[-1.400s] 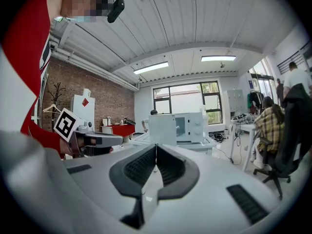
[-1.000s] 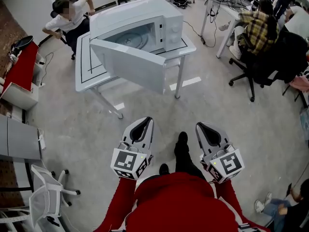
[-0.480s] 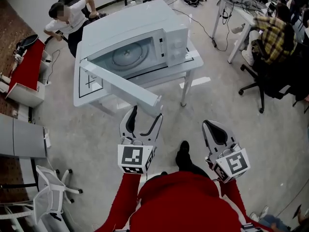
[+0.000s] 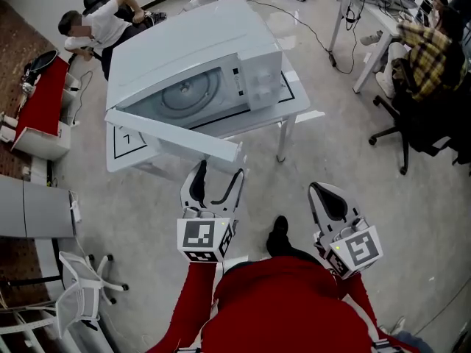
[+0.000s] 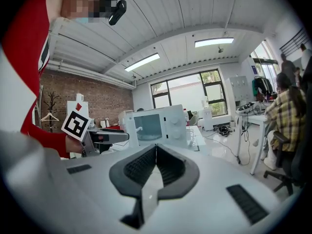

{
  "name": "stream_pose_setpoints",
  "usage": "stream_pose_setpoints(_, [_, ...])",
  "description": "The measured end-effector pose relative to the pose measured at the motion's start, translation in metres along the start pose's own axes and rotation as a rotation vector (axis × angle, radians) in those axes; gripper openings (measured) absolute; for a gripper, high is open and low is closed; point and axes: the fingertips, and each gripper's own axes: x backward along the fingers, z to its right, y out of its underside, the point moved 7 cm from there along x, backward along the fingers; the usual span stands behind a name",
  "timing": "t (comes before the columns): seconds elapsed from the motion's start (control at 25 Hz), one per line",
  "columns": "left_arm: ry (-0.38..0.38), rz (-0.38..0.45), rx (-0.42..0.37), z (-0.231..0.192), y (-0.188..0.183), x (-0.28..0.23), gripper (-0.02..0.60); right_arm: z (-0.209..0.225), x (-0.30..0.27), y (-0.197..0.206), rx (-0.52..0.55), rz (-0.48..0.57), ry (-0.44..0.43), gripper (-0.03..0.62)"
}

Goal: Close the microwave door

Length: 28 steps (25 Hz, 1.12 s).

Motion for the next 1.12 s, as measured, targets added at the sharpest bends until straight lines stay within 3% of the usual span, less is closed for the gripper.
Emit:
stream_pose_setpoints(0.44, [-0.039, 0.015, 0.04, -0.002, -0.025, -0.069, 0.339, 0.055, -0.027, -0.015, 0.04, -0.005, -0.053, 0.014])
stream_pose_setpoints(0.68, [-0.02, 0.004, 0.051, -0.005, -0.031, -0.094, 0.333, 0.073, -0.066, -0.022, 0.088, 0.007, -0.098, 0.014])
stream_pose_setpoints(1.12, [-0.016, 0.054, 0.077, -0.026, -0.043, -0.125, 0.216, 0.076, -0.13, -0.039, 0.134, -0.022, -0.148, 0.014])
